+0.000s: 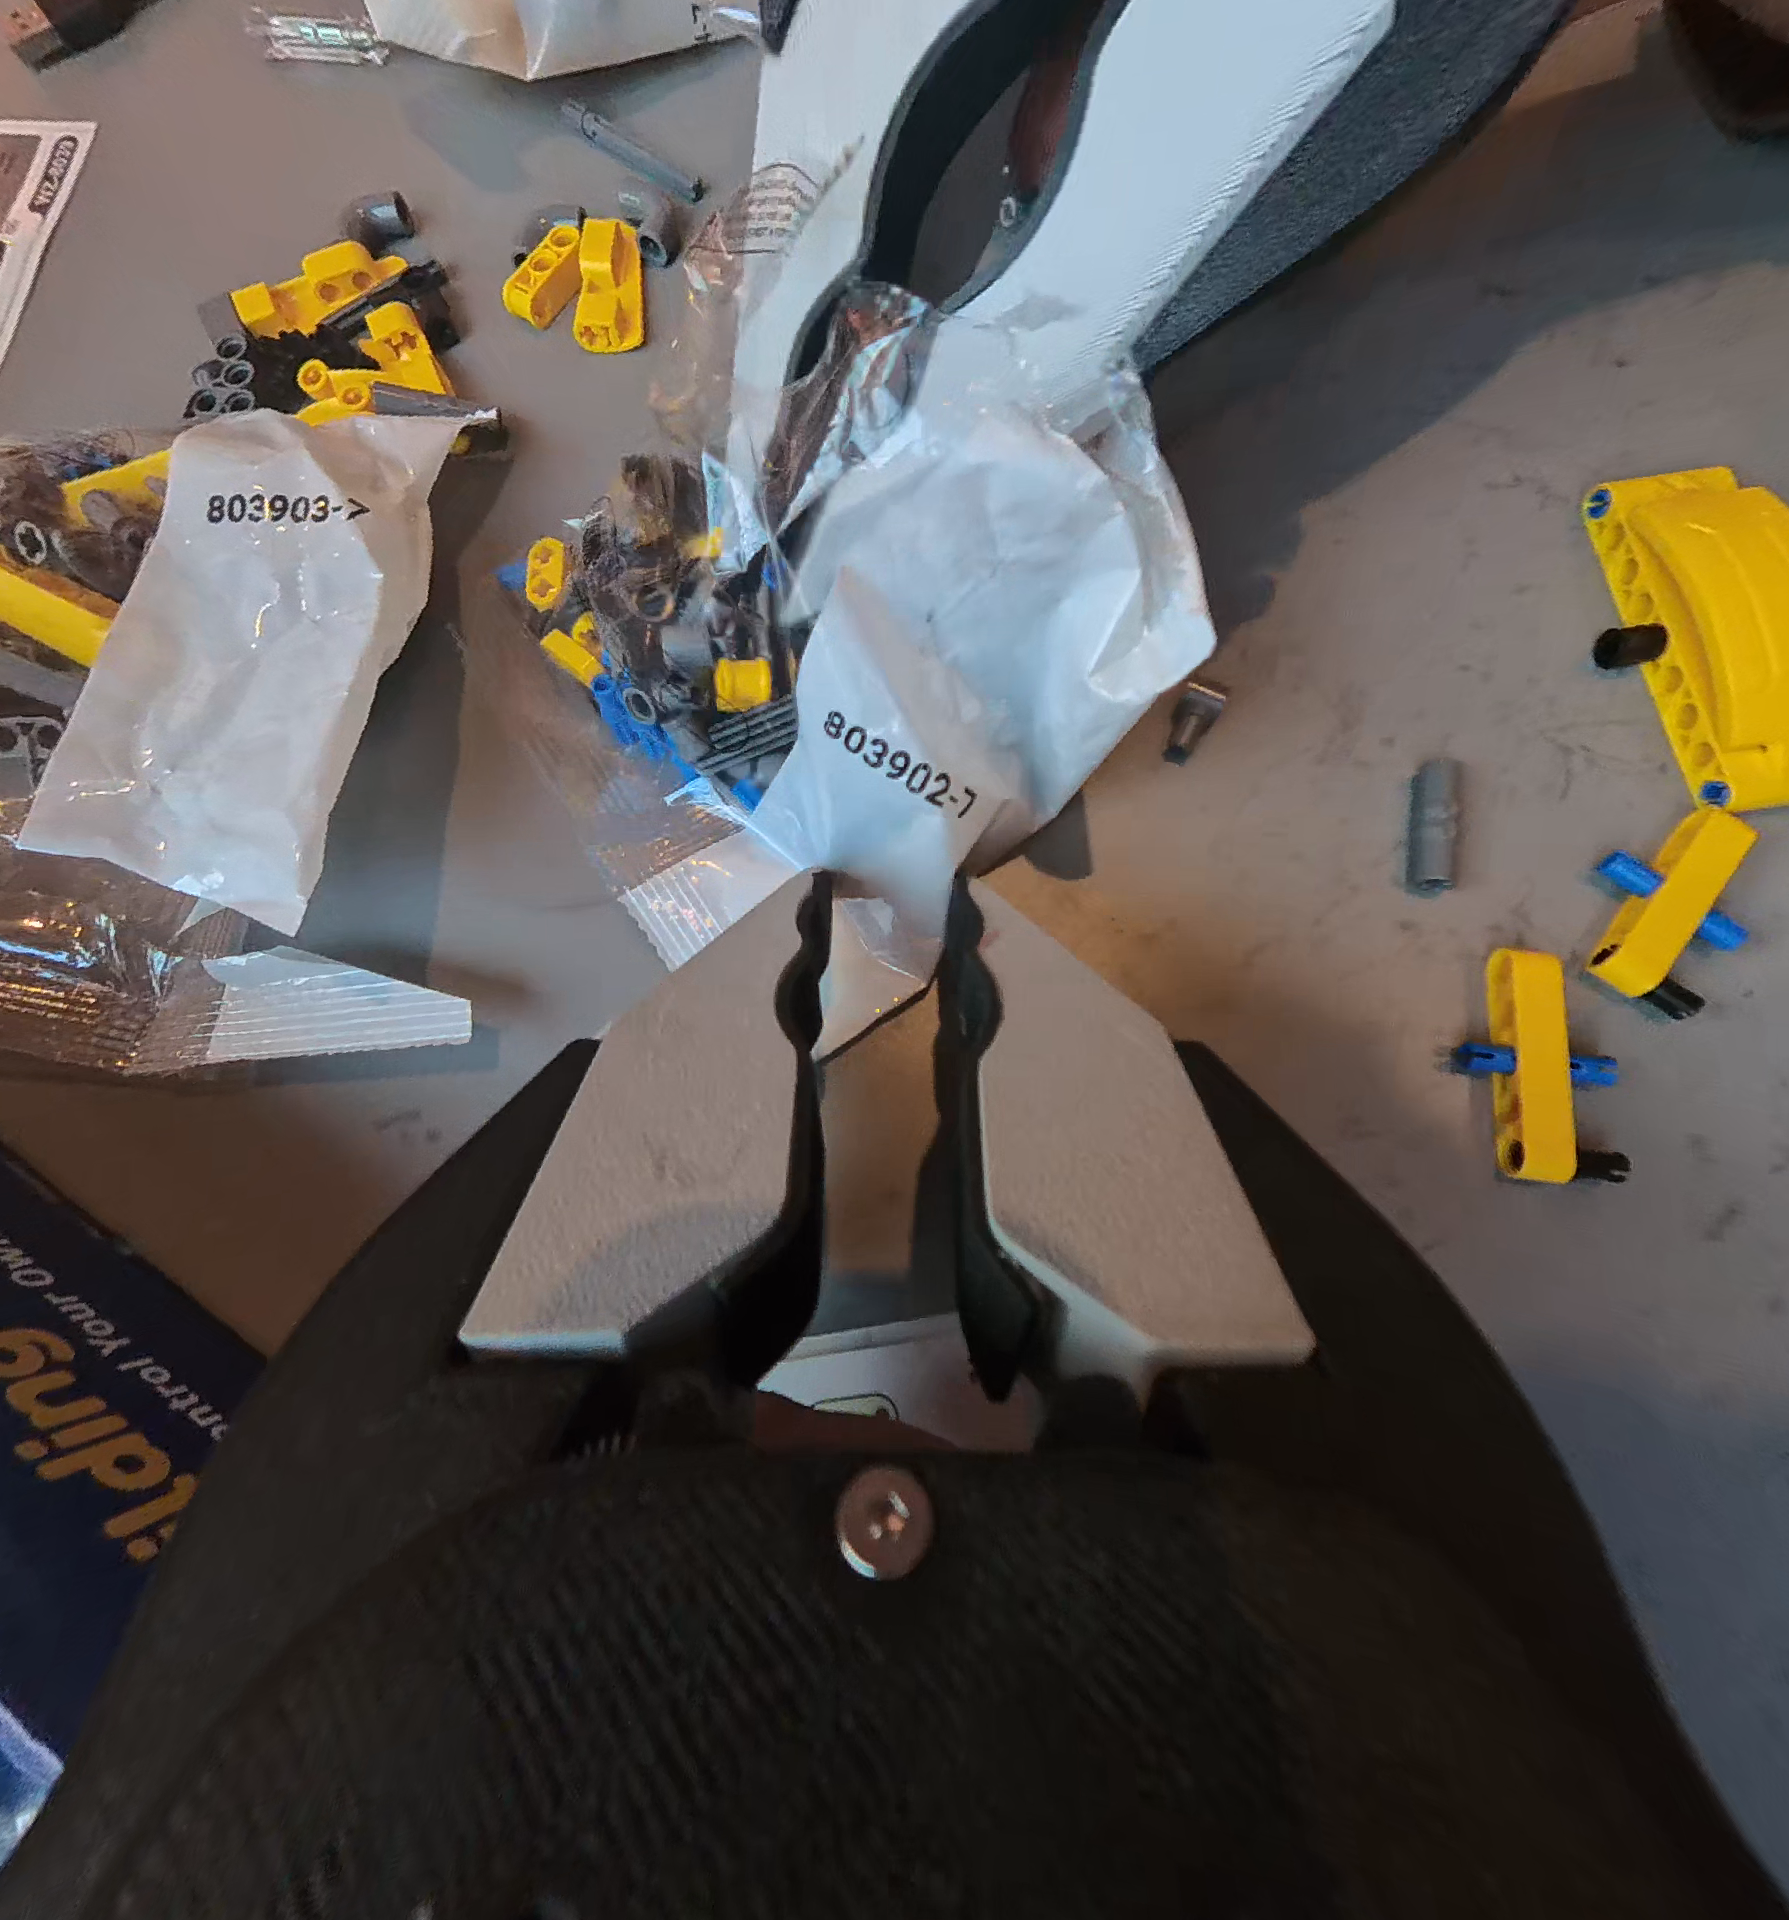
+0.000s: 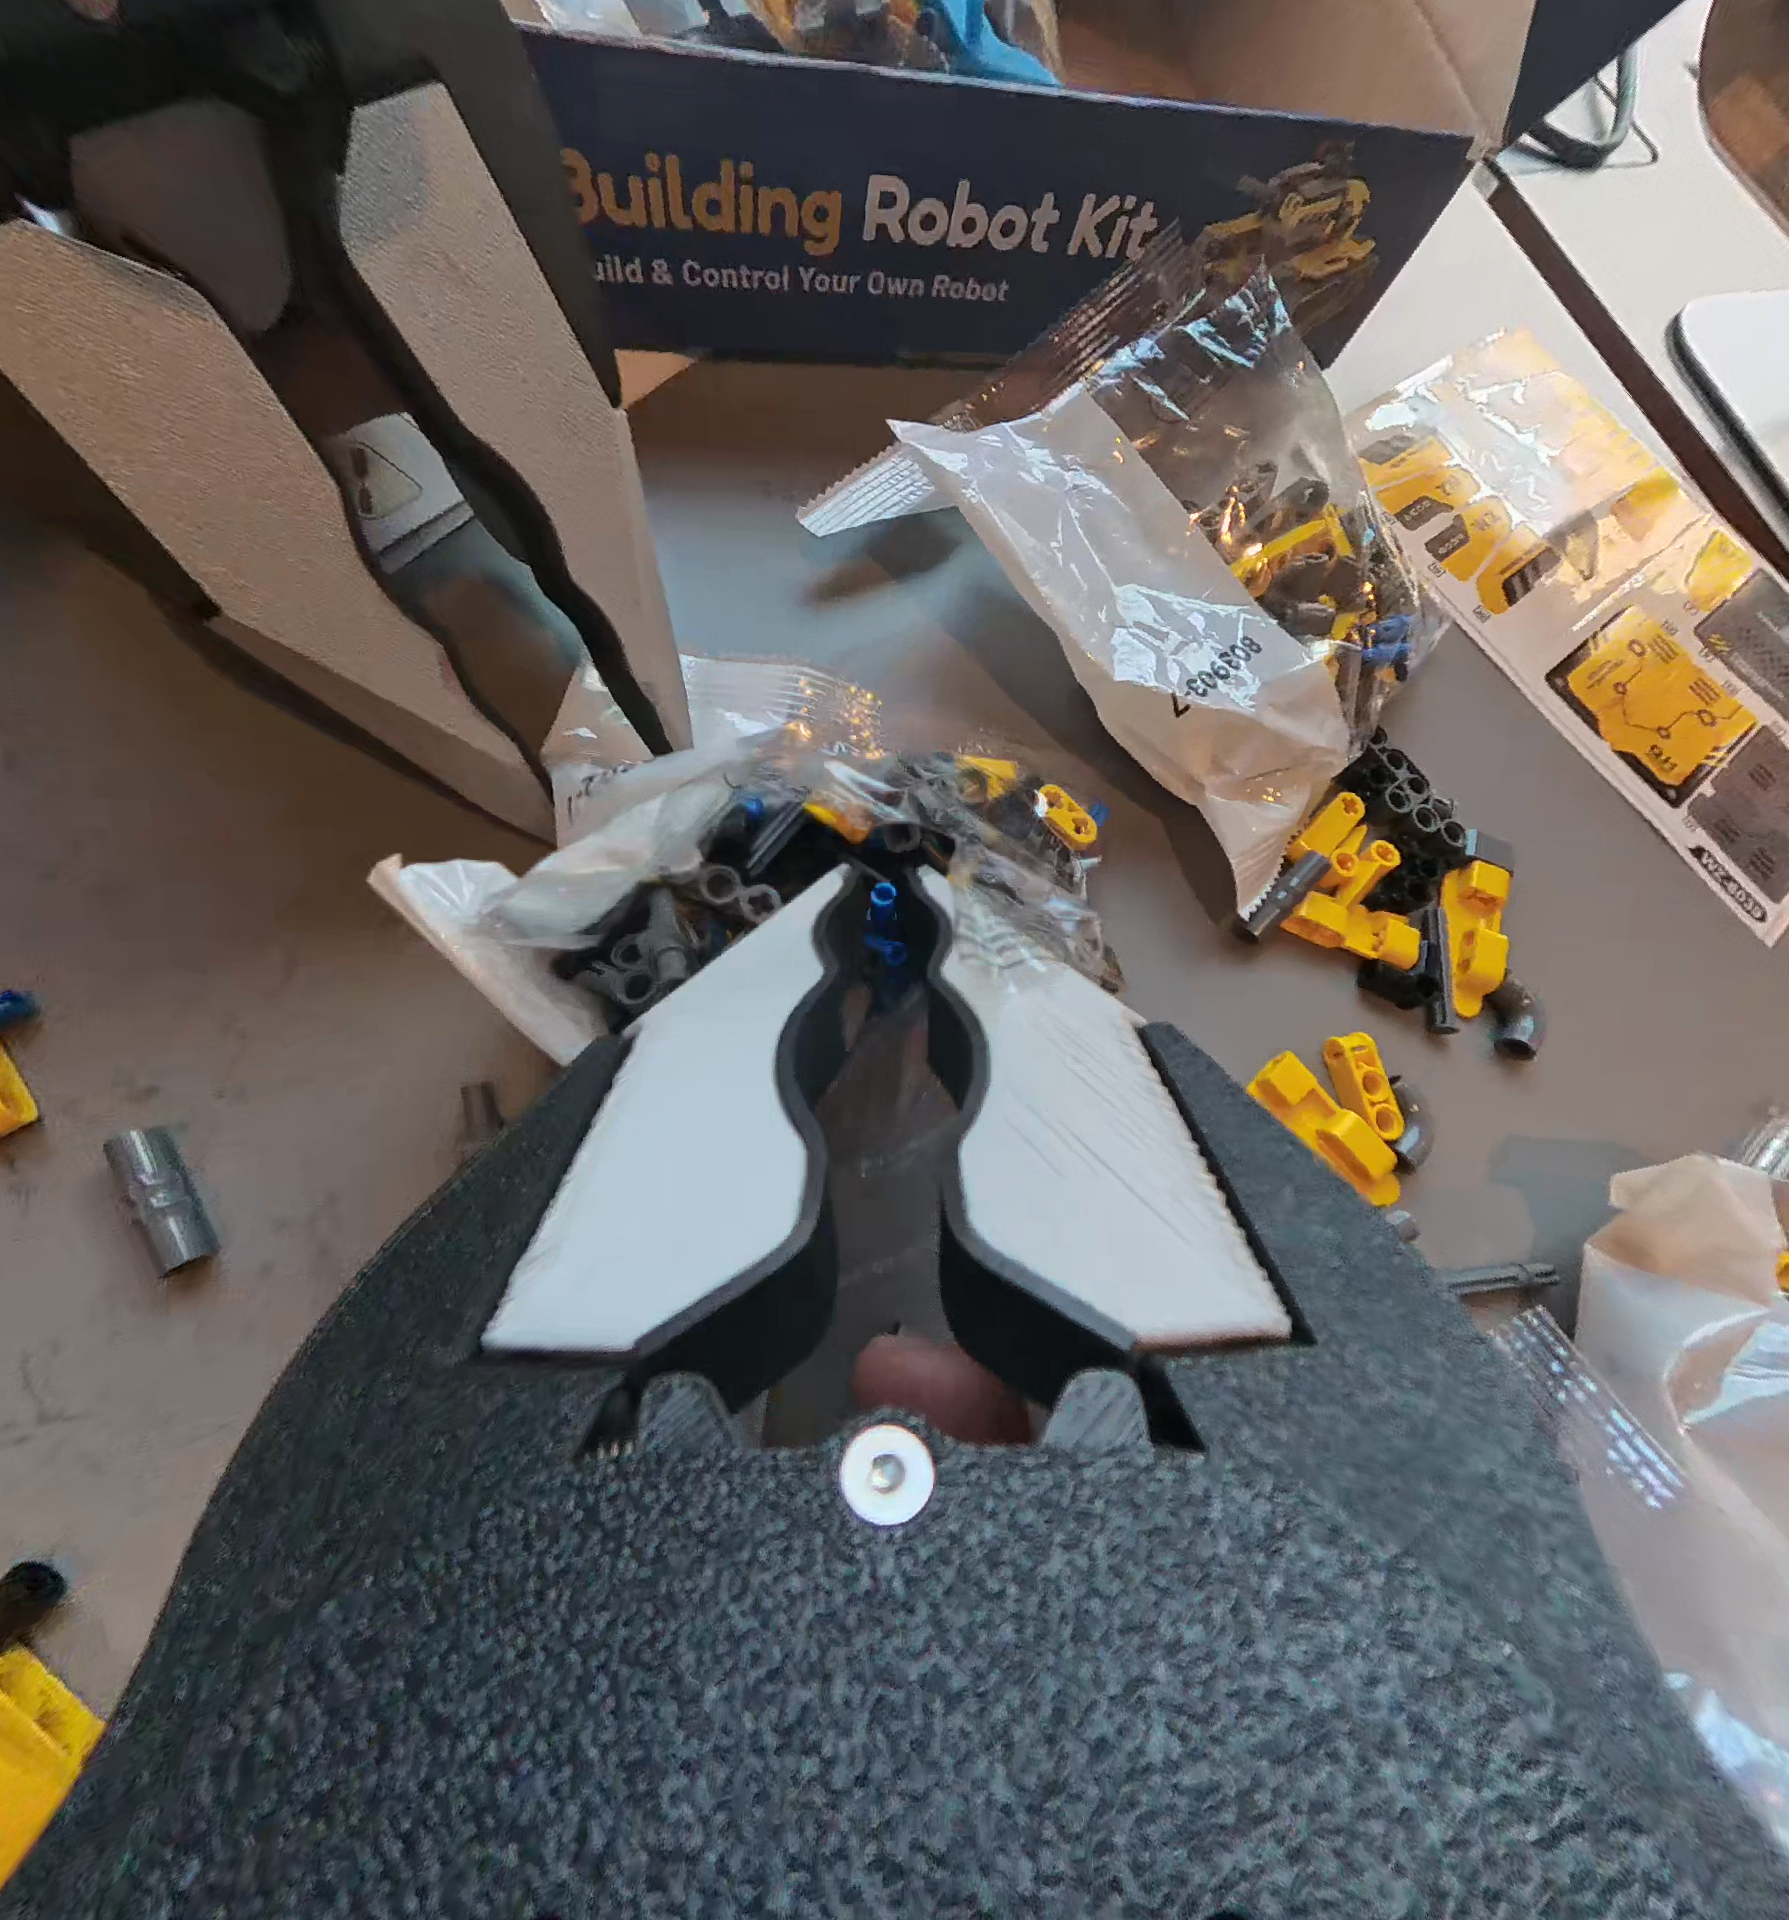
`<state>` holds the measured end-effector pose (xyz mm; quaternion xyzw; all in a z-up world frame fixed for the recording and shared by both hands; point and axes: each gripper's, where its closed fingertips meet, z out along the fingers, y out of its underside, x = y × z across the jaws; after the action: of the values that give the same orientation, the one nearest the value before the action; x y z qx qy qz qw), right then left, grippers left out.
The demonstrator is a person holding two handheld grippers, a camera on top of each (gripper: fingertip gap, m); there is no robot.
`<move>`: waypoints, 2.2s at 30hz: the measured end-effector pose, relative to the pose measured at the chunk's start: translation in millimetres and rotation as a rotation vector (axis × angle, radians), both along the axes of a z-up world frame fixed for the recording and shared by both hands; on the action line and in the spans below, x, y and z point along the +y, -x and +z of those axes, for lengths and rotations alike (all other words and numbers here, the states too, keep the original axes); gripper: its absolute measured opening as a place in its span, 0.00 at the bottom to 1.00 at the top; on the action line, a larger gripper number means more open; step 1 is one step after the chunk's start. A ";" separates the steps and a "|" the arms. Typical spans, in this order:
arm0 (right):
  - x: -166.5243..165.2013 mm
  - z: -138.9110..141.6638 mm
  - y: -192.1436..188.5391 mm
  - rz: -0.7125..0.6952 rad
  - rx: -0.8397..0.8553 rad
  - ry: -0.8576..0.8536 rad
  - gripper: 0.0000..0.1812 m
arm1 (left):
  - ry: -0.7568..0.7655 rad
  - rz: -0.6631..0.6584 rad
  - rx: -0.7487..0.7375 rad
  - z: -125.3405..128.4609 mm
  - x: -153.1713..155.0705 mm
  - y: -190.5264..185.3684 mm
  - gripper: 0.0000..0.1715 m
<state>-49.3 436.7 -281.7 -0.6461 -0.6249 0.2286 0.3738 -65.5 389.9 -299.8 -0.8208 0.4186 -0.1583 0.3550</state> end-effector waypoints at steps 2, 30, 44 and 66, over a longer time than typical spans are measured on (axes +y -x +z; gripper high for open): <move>-7.7 6.1 3.1 0.039 0.045 0.037 0.11 | -0.004 0.001 0.003 0.0 0.0 0.1 0.12; -0.7 6.6 2.8 -0.021 0.086 0.083 0.11 | 0.021 0.020 -0.010 -0.4 1.3 7.5 0.12; 22.1 40.0 -20.2 -0.077 0.204 0.055 0.14 | 0.020 0.104 -0.011 -0.3 12.7 18.3 0.11; -46.4 128.3 -2.5 0.126 0.515 -0.256 0.00 | -0.614 0.615 0.041 98.3 75.2 62.7 0.00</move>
<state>-46.8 390.3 -153.4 -0.4745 -0.5719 0.3271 0.5837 -128.3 465.2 -201.5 -0.7666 0.1891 0.1029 0.6050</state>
